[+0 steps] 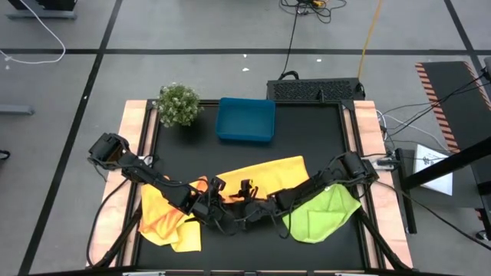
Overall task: Fold microfiber towels
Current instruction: Fold the right orange microfiber towel
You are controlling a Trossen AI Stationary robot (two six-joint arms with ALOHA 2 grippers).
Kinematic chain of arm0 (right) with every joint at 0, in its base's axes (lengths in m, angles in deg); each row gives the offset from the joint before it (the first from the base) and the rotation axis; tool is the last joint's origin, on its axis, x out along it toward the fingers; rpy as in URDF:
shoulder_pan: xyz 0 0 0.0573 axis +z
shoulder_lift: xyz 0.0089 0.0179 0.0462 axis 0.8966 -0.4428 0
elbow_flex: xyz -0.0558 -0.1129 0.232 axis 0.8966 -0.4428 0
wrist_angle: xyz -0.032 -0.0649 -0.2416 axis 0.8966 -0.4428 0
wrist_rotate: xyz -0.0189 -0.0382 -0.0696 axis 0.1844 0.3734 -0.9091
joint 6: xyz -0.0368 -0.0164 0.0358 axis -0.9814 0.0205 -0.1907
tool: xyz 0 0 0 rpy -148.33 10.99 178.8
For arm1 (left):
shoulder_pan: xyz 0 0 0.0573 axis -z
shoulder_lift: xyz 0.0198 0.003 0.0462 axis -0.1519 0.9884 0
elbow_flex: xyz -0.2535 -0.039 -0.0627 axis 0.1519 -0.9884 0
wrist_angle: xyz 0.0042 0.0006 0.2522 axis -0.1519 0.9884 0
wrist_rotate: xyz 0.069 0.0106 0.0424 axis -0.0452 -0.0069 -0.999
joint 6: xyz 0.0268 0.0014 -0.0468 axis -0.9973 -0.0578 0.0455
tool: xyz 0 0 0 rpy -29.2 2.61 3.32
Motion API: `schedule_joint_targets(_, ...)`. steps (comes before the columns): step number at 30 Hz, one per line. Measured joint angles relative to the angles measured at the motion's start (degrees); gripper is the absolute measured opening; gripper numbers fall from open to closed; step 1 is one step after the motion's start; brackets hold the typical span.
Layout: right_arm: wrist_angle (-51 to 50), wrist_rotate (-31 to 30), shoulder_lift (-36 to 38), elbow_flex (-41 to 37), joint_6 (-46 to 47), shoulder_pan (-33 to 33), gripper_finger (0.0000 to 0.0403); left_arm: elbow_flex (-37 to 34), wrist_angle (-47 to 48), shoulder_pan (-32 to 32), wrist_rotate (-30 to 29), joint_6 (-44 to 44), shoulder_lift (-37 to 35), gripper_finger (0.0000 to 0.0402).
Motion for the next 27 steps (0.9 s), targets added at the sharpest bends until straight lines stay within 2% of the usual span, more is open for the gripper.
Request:
schedule_joint_targets(3,-0.43,-0.03,0.0,0.0,0.49,-0.49,0.0151,0.0,-0.2,0.0,0.0,0.02,0.0,0.0003)
schedule_joint_targets(6,-0.37,-0.14,0.0,0.0,0.53,-0.72,0.012,0.0,-0.63,0.0,0.02,0.02,0.0,0.0005)
schedule_joint_targets(12,-0.61,-0.02,0.0,-0.02,0.52,-0.7,0.0013,0.0,-0.66,0.0,0.0,0.26,0.0,0.0008)
schedule_joint_targets(18,-1.49,-0.04,0.02,-0.04,2.01,-0.26,0.0002,0.0,1.7,0.1,0.36,3.6,-0.02,0.0029)
schedule_joint_targets(23,-2.01,-0.07,0.3,-0.07,3.31,0.18,0.0001,-0.05,8.39,1.36,3.95,10.13,-1.09,0.0054)
schedule_joint_targets(27,-3.97,-0.19,1.92,-0.07,5.22,0.14,0.0001,-2.77,10.12,3.33,0.71,14.32,-2.43,0.0073)
